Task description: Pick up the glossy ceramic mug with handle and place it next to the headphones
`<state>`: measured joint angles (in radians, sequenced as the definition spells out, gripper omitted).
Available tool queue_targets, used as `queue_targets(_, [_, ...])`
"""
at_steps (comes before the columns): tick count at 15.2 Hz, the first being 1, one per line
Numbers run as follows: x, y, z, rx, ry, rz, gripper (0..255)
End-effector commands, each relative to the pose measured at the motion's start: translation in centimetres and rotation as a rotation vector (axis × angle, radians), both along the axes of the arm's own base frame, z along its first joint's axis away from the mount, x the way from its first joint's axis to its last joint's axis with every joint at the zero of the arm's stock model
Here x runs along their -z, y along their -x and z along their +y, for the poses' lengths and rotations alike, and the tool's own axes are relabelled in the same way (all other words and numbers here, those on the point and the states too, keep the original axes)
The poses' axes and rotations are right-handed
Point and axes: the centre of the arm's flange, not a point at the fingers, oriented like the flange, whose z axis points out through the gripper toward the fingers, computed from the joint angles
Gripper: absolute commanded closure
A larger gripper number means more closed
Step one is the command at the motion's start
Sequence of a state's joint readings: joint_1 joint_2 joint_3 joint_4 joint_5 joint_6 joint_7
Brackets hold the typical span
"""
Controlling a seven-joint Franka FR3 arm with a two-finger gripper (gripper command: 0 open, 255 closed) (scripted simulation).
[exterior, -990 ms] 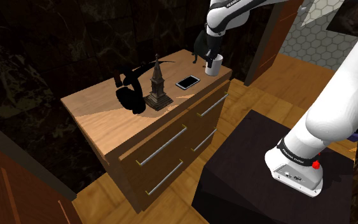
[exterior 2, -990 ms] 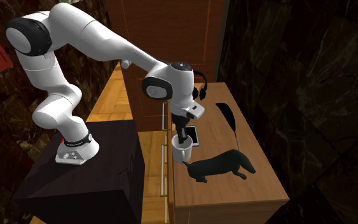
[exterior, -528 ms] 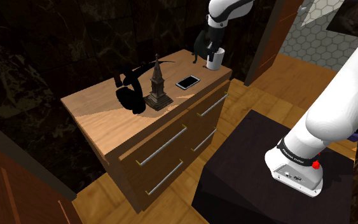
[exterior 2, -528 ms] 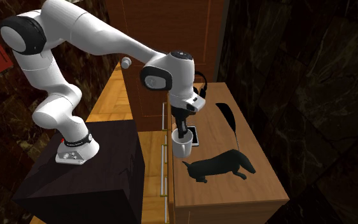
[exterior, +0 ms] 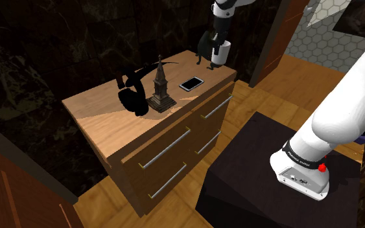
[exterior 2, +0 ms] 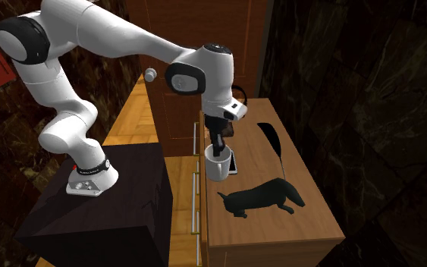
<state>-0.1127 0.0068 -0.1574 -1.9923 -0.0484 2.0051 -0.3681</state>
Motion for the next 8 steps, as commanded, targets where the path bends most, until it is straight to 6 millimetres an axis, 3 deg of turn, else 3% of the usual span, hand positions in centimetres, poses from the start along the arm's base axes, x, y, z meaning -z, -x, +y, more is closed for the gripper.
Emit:
queue_targets(1, [-1.1,0.1,0.1,0.000,0.000,0.000,255])
queue_targets(8, [-4.8,0.1,0.1,0.000,0.000,0.000,255])
